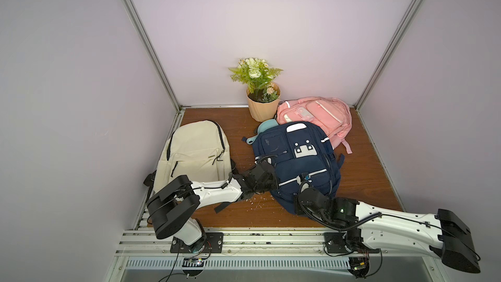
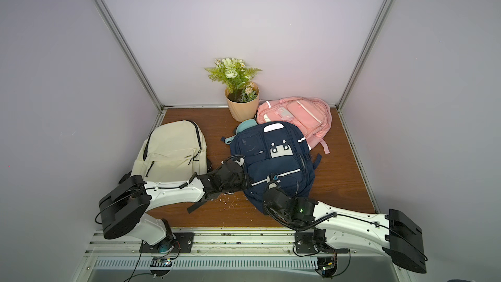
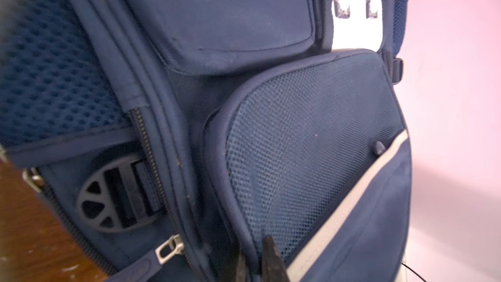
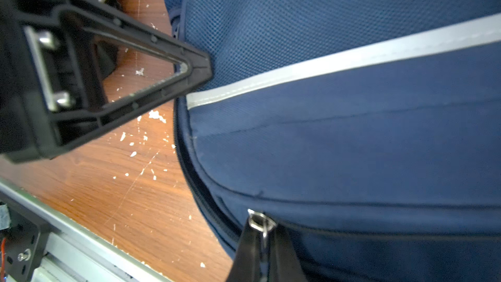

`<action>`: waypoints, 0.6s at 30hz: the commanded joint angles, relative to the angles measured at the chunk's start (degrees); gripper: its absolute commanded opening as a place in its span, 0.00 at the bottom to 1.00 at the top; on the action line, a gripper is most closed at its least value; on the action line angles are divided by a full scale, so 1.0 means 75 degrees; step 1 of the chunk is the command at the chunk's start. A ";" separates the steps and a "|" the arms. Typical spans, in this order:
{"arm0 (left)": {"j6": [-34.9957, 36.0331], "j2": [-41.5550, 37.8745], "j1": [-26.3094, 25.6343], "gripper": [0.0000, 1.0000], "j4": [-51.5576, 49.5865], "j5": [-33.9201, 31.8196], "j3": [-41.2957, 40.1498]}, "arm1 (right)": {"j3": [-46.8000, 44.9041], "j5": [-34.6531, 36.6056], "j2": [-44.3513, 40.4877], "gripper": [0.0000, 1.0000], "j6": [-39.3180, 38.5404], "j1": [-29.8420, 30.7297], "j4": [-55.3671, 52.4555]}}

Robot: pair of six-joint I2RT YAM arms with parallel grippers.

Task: Zip up the backpack
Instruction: Zip the zipper on the backpack.

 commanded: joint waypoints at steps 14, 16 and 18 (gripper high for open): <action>0.0963 -0.0418 0.0438 0.00 -0.1789 -0.1784 -0.0517 | -0.0098 -0.1049 -0.1324 0.00 -0.0923 -0.3663 -0.1045; 0.1266 -0.0413 0.0355 0.07 -0.1896 -0.1829 -0.0405 | -0.0028 -0.1542 -0.1242 0.00 -0.1443 -0.3664 -0.0768; 0.1591 -0.0500 0.0089 0.22 -0.2269 -0.2311 -0.0107 | 0.0058 -0.1966 -0.1130 0.00 -0.1857 -0.3634 -0.0663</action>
